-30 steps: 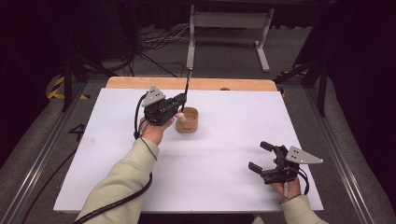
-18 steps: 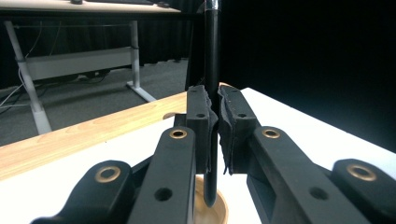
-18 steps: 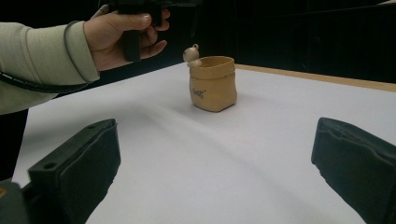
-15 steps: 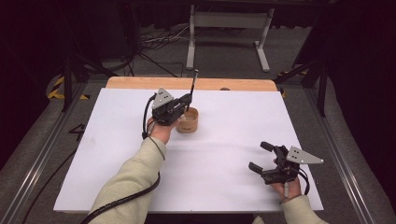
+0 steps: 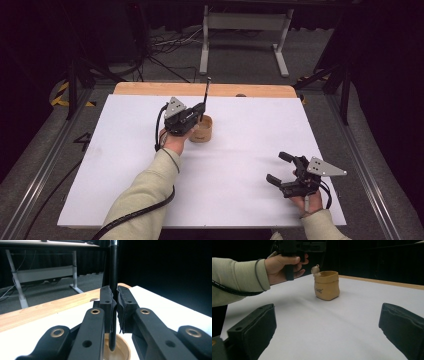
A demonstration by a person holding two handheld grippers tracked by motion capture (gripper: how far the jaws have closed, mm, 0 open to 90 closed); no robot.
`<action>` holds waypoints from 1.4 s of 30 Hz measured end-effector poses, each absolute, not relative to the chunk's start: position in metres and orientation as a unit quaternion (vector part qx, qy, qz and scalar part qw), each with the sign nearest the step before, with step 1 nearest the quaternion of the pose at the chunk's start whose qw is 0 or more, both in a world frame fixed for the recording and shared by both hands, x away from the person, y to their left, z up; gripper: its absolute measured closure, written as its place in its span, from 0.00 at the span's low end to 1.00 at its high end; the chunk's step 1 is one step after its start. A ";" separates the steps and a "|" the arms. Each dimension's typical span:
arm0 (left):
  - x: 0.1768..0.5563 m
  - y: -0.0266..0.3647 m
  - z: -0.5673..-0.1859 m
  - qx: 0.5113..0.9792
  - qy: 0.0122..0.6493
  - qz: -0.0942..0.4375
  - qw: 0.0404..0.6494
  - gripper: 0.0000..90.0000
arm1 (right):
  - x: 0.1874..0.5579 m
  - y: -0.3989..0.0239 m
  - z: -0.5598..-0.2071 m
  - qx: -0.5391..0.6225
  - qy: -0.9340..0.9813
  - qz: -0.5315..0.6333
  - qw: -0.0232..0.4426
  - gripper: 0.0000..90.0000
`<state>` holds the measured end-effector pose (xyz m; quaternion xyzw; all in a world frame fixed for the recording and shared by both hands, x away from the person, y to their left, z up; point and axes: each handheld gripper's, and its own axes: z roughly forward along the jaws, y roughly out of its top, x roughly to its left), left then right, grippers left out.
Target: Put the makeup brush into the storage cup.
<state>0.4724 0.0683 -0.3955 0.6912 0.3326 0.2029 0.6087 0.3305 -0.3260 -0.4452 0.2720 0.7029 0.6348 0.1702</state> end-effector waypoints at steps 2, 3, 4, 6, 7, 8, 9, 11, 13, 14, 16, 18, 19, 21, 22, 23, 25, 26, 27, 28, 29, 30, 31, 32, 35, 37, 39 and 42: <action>0.473 0.068 -0.397 0.692 0.332 0.206 0.607 0.92 | 0.330 -0.326 -0.445 0.271 0.703 0.635 0.170 0.02; 0.473 0.068 -0.398 0.693 0.333 0.207 0.606 0.92 | 0.330 -0.326 -0.445 0.271 0.703 0.635 0.170 0.02; 0.473 0.067 -0.399 0.692 0.335 0.204 0.606 0.92 | 0.330 -0.326 -0.445 0.271 0.703 0.635 0.170 0.02; 0.473 0.067 -0.402 0.692 0.335 0.206 0.605 0.92 | 0.330 -0.326 -0.445 0.270 0.703 0.636 0.168 0.02; 0.473 0.066 -0.402 0.692 0.335 0.206 0.605 0.92 | 0.330 -0.326 -0.445 0.270 0.703 0.636 0.168 0.02; 0.473 0.066 -0.403 0.694 0.335 0.205 0.604 0.92 | 0.330 -0.326 -0.445 0.270 0.703 0.636 0.168 0.02; 0.474 0.066 -0.404 0.694 0.336 0.205 0.603 0.92 | 0.330 -0.326 -0.445 0.270 0.703 0.636 0.168 0.02; 0.474 0.066 -0.408 0.693 0.339 0.204 0.602 0.92 | 0.330 -0.326 -0.445 0.269 0.703 0.637 0.168 0.02; 0.474 0.065 -0.409 0.693 0.340 0.203 0.602 0.92 | 0.330 -0.326 -0.444 0.269 0.702 0.637 0.169 0.02; 0.474 0.065 -0.411 0.694 0.341 0.202 0.601 0.92 | 0.330 -0.326 -0.444 0.269 0.702 0.637 0.169 0.02; 0.473 0.064 -0.413 0.695 0.341 0.202 0.600 0.92 | 0.330 -0.326 -0.445 0.269 0.702 0.637 0.168 0.02; 0.473 0.064 -0.414 0.696 0.342 0.202 0.599 0.92 | 0.330 -0.326 -0.445 0.268 0.703 0.637 0.167 0.02; 0.473 0.065 -0.416 0.694 0.344 0.203 0.599 0.92 | 0.330 -0.326 -0.445 0.268 0.702 0.638 0.167 0.02; 0.473 0.065 -0.416 0.695 0.345 0.203 0.597 0.92 | 0.330 -0.326 -0.445 0.268 0.702 0.638 0.166 0.02; 0.472 0.064 -0.418 0.695 0.345 0.202 0.598 0.92 | 0.330 -0.326 -0.445 0.268 0.703 0.638 0.166 0.02; 0.472 0.064 -0.418 0.695 0.345 0.202 0.598 0.92 | 0.330 -0.326 -0.445 0.268 0.703 0.638 0.166 0.02; 0.472 0.064 -0.419 0.696 0.343 0.206 0.596 0.92 | 0.330 -0.326 -0.445 0.268 0.703 0.638 0.166 0.02; 0.471 0.063 -0.420 0.697 0.344 0.204 0.595 0.92 | 0.330 -0.325 -0.445 0.267 0.703 0.638 0.166 0.02; 0.472 0.064 -0.420 0.699 0.342 0.207 0.593 0.92 | 0.330 -0.325 -0.444 0.267 0.703 0.638 0.165 0.02; 0.471 0.064 -0.421 0.701 0.342 0.206 0.592 0.92 | 0.330 -0.325 -0.444 0.267 0.703 0.638 0.165 0.02; 0.471 0.063 -0.422 0.698 0.343 0.206 0.594 0.92 | 0.330 -0.325 -0.444 0.267 0.703 0.638 0.165 0.02; 0.471 0.063 -0.422 0.698 0.343 0.206 0.594 0.92 | 0.330 -0.325 -0.444 0.267 0.703 0.638 0.165 0.02; 0.471 0.062 -0.422 0.699 0.343 0.207 0.593 0.92 | 0.330 -0.325 -0.445 0.266 0.703 0.639 0.164 0.02; 0.471 0.061 -0.423 0.700 0.343 0.206 0.592 0.92 | 0.330 -0.325 -0.445 0.266 0.703 0.638 0.164 0.02; 0.470 0.059 -0.425 0.703 0.341 0.206 0.590 0.92 | 0.330 -0.325 -0.445 0.266 0.703 0.639 0.163 0.02; 0.469 0.059 -0.427 0.704 0.341 0.204 0.588 0.92 | 0.330 -0.325 -0.445 0.266 0.703 0.639 0.163 0.02; 0.469 0.058 -0.429 0.706 0.343 0.202 0.586 0.92 | 0.330 -0.325 -0.445 0.266 0.703 0.639 0.162 0.02; 0.469 0.058 -0.430 0.706 0.342 0.203 0.586 0.92 | 0.330 -0.325 -0.445 0.265 0.703 0.640 0.162 0.02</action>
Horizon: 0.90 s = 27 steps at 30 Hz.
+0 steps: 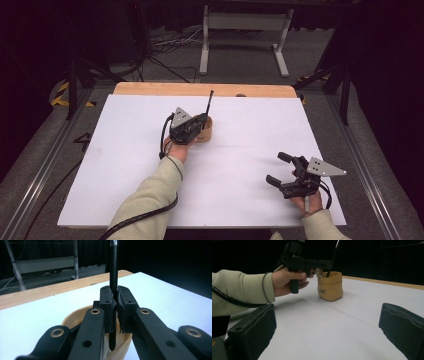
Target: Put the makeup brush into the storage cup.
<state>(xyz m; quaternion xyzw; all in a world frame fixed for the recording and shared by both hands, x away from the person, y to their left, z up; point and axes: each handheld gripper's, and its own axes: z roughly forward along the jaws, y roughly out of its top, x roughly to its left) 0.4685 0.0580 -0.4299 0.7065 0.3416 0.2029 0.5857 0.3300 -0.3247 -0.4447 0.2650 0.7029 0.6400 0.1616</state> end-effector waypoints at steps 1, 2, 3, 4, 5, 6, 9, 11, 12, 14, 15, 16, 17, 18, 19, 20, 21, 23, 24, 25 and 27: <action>0.469 0.058 -0.430 0.707 0.340 0.203 0.586 0.92 | 0.330 -0.325 -0.445 0.265 0.703 0.640 0.162 0.02; 0.468 0.058 -0.430 0.709 0.340 0.201 0.585 0.92 | 0.330 -0.325 -0.445 0.264 0.704 0.639 0.161 0.02; 0.468 0.057 -0.430 0.709 0.340 0.201 0.584 0.92 | 0.330 -0.325 -0.445 0.265 0.703 0.640 0.161 0.02; 0.468 0.057 -0.430 0.709 0.340 0.199 0.585 0.92 | 0.330 -0.324 -0.445 0.264 0.704 0.640 0.161 0.02; 0.468 0.058 -0.429 0.709 0.340 0.197 0.586 0.92 | 0.330 -0.324 -0.445 0.264 0.704 0.640 0.161 0.02; 0.468 0.058 -0.429 0.708 0.338 0.195 0.588 0.92 | 0.330 -0.324 -0.445 0.264 0.704 0.640 0.161 0.02; 0.465 0.061 -0.430 0.711 0.336 0.186 0.589 0.90 | 0.330 -0.325 -0.445 0.264 0.704 0.640 0.161 0.02; 0.462 0.063 -0.430 0.713 0.331 0.178 0.592 0.86 | 0.331 -0.324 -0.445 0.263 0.704 0.641 0.159 0.02; 0.462 0.063 -0.430 0.713 0.331 0.178 0.592 0.80 | 0.332 -0.323 -0.445 0.263 0.704 0.640 0.159 0.02; 0.460 0.061 -0.428 0.716 0.326 0.166 0.595 0.72 | 0.332 -0.322 -0.445 0.262 0.704 0.641 0.158 0.02; 0.457 0.060 -0.426 0.718 0.320 0.166 0.595 0.67 | 0.333 -0.321 -0.444 0.260 0.705 0.640 0.157 0.02; 0.456 0.060 -0.425 0.719 0.319 0.163 0.596 0.66 | 0.333 -0.321 -0.444 0.260 0.706 0.640 0.158 0.02; 0.454 0.060 -0.424 0.717 0.317 0.161 0.599 0.63 | 0.333 -0.321 -0.444 0.259 0.706 0.640 0.158 0.02; 0.454 0.060 -0.424 0.717 0.317 0.161 0.599 0.60 | 0.333 -0.321 -0.444 0.259 0.706 0.640 0.158 0.02; 0.453 0.062 -0.422 0.716 0.315 0.158 0.603 0.59 | 0.333 -0.321 -0.444 0.260 0.705 0.641 0.157 0.02; 0.452 0.064 -0.420 0.713 0.315 0.150 0.608 0.59 | 0.333 -0.321 -0.444 0.260 0.705 0.641 0.157 0.02; 0.451 0.067 -0.418 0.709 0.317 0.144 0.613 0.54 | 0.333 -0.321 -0.444 0.261 0.705 0.640 0.157 0.02; 0.449 0.073 -0.413 0.702 0.319 0.133 0.623 0.52 | 0.333 -0.321 -0.444 0.261 0.705 0.640 0.157 0.02; 0.448 0.075 -0.410 0.700 0.317 0.128 0.627 0.50 | 0.334 -0.321 -0.444 0.261 0.706 0.640 0.156 0.02; 0.447 0.078 -0.408 0.700 0.315 0.127 0.629 0.48 | 0.334 -0.321 -0.444 0.260 0.705 0.640 0.157 0.02; 0.444 0.083 -0.401 0.700 0.309 0.124 0.632 0.44 | 0.334 -0.320 -0.444 0.259 0.706 0.640 0.157 0.02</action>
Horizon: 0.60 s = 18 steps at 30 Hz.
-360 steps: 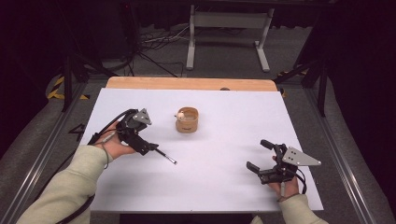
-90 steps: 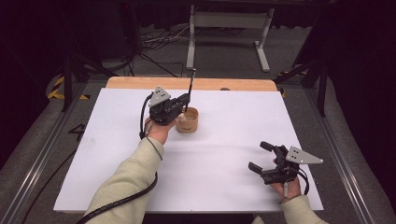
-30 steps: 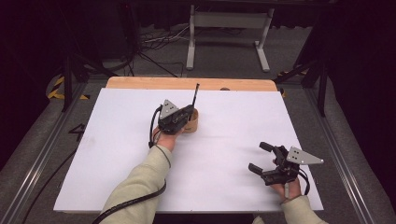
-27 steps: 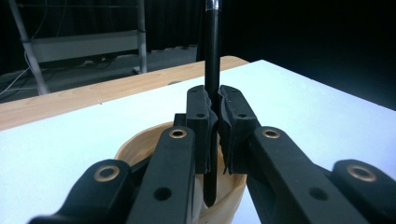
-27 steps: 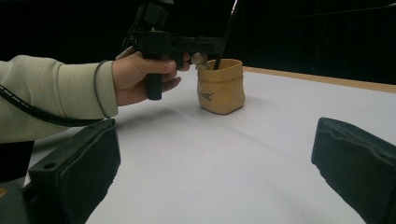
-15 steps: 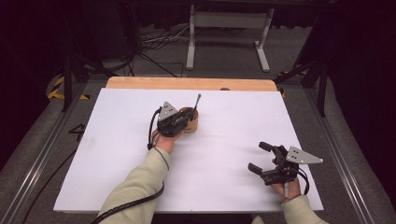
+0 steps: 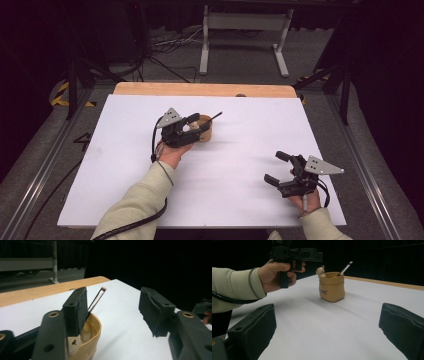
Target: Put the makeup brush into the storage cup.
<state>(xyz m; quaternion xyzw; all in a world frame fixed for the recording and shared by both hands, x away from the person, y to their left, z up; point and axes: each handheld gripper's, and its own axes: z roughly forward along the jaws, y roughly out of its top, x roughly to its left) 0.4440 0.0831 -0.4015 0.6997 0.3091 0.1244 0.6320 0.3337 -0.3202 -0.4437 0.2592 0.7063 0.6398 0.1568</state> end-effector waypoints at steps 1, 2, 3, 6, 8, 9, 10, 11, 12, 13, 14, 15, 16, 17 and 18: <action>0.443 0.085 -0.399 0.700 0.306 0.122 0.633 0.40 | 0.334 -0.320 -0.444 0.260 0.706 0.640 0.157 0.02; 0.441 0.088 -0.395 0.698 0.300 0.119 0.639 0.37 | 0.335 -0.319 -0.444 0.260 0.706 0.639 0.157 0.02; 0.440 0.090 -0.393 0.699 0.296 0.115 0.641 0.34 | 0.335 -0.319 -0.443 0.261 0.707 0.639 0.158 0.02; 0.434 0.097 -0.386 0.702 0.286 0.120 0.641 0.23 | 0.336 -0.319 -0.441 0.257 0.706 0.640 0.160 0.01; 0.431 0.105 -0.381 0.701 0.287 0.115 0.643 0.17 | 0.337 -0.319 -0.440 0.255 0.708 0.638 0.163 0.01; 0.431 0.105 -0.381 0.701 0.287 0.115 0.643 0.14 | 0.337 -0.319 -0.440 0.255 0.708 0.638 0.163 0.01; 0.429 0.108 -0.379 0.704 0.283 0.117 0.642 0.14 | 0.338 -0.319 -0.438 0.256 0.707 0.638 0.163 0.01; 0.427 0.112 -0.377 0.709 0.276 0.123 0.638 0.11 | 0.338 -0.319 -0.437 0.257 0.707 0.638 0.164 0.01; 0.425 0.116 -0.376 0.713 0.269 0.127 0.635 0.09 | 0.338 -0.320 -0.436 0.255 0.707 0.639 0.166 0.01; 0.423 0.120 -0.375 0.713 0.264 0.126 0.637 0.07 | 0.338 -0.320 -0.435 0.254 0.707 0.639 0.167 0.01; 0.421 0.123 -0.374 0.712 0.265 0.124 0.639 0.05 | 0.338 -0.320 -0.434 0.255 0.706 0.638 0.169 0.01; 0.420 0.127 -0.373 0.711 0.264 0.123 0.640 0.05 | 0.338 -0.320 -0.434 0.252 0.707 0.638 0.170 0.01; 0.418 0.131 -0.373 0.710 0.264 0.120 0.642 0.04 | 0.339 -0.320 -0.433 0.252 0.707 0.638 0.171 0.01; 0.416 0.134 -0.372 0.711 0.262 0.121 0.641 0.04 | 0.339 -0.320 -0.432 0.252 0.708 0.637 0.171 0.01; 0.415 0.137 -0.371 0.713 0.260 0.123 0.640 0.03 | 0.339 -0.320 -0.432 0.253 0.709 0.636 0.171 0.01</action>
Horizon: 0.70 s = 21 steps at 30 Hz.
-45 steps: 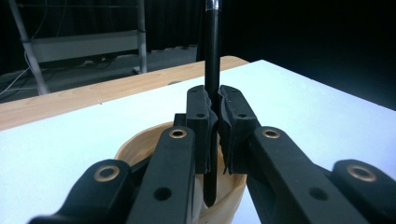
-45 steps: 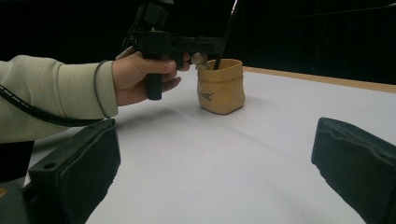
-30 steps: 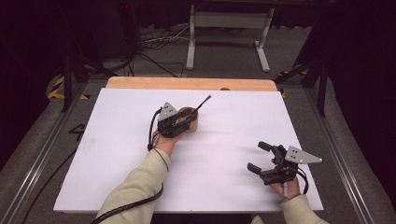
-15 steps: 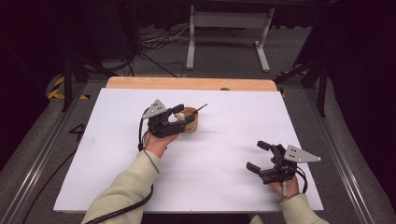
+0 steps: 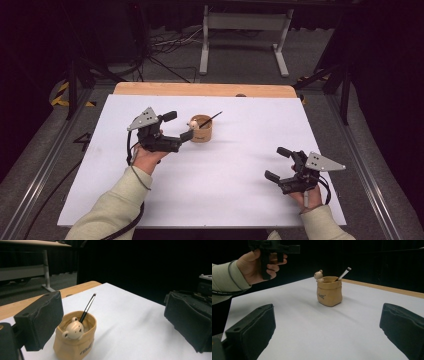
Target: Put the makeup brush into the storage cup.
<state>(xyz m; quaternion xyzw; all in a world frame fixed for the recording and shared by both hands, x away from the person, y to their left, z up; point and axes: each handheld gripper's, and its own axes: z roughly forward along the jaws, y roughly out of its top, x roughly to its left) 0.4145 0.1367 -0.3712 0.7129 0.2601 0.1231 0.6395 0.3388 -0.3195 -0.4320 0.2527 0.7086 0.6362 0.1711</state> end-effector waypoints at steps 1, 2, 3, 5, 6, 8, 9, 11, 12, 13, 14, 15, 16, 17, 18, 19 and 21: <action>0.413 0.139 -0.371 0.714 0.259 0.123 0.639 0.03 | 0.339 -0.319 -0.432 0.252 0.709 0.636 0.172 0.01; 0.411 0.141 -0.370 0.713 0.258 0.121 0.640 0.03 | 0.339 -0.319 -0.431 0.251 0.710 0.635 0.172 0.00; 0.410 0.145 -0.370 0.714 0.257 0.120 0.640 0.03 | 0.339 -0.319 -0.431 0.250 0.711 0.634 0.172 0.00; 0.406 0.150 -0.369 0.715 0.255 0.119 0.640 0.03 | 0.339 -0.319 -0.430 0.252 0.712 0.632 0.172 0.00; 0.405 0.152 -0.369 0.716 0.254 0.121 0.639 0.03 | 0.339 -0.319 -0.430 0.252 0.712 0.632 0.172 0.00; 0.401 0.159 -0.369 0.716 0.253 0.120 0.640 0.02 | 0.340 -0.320 -0.429 0.253 0.713 0.631 0.172 0.00; 0.400 0.162 -0.369 0.717 0.253 0.120 0.638 0.02 | 0.340 -0.320 -0.429 0.253 0.714 0.630 0.172 0.00; 0.396 0.167 -0.370 0.718 0.252 0.121 0.637 0.02 | 0.341 -0.320 -0.428 0.253 0.714 0.630 0.171 0.00; 0.395 0.170 -0.370 0.717 0.251 0.121 0.639 0.02 | 0.341 -0.321 -0.427 0.252 0.715 0.629 0.171 0.00; 0.393 0.172 -0.370 0.717 0.252 0.120 0.638 0.02 | 0.341 -0.321 -0.427 0.252 0.715 0.629 0.172 0.00; 0.391 0.176 -0.371 0.717 0.253 0.120 0.638 0.02 | 0.342 -0.321 -0.427 0.253 0.715 0.628 0.172 0.00; 0.391 0.176 -0.371 0.717 0.253 0.120 0.638 0.02 | 0.342 -0.321 -0.427 0.253 0.715 0.628 0.172 0.00; 0.390 0.179 -0.372 0.716 0.254 0.120 0.639 0.02 | 0.342 -0.321 -0.427 0.253 0.715 0.628 0.173 0.00; 0.388 0.181 -0.373 0.716 0.255 0.118 0.639 0.02 | 0.342 -0.321 -0.426 0.253 0.715 0.629 0.172 0.00; 0.387 0.184 -0.374 0.717 0.255 0.117 0.637 0.02 | 0.343 -0.321 -0.426 0.254 0.715 0.628 0.172 0.00; 0.385 0.187 -0.376 0.717 0.256 0.118 0.637 0.02 | 0.343 -0.321 -0.426 0.253 0.716 0.628 0.172 0.00; 0.382 0.193 -0.378 0.716 0.260 0.114 0.638 0.02 | 0.343 -0.321 -0.426 0.253 0.716 0.627 0.172 0.00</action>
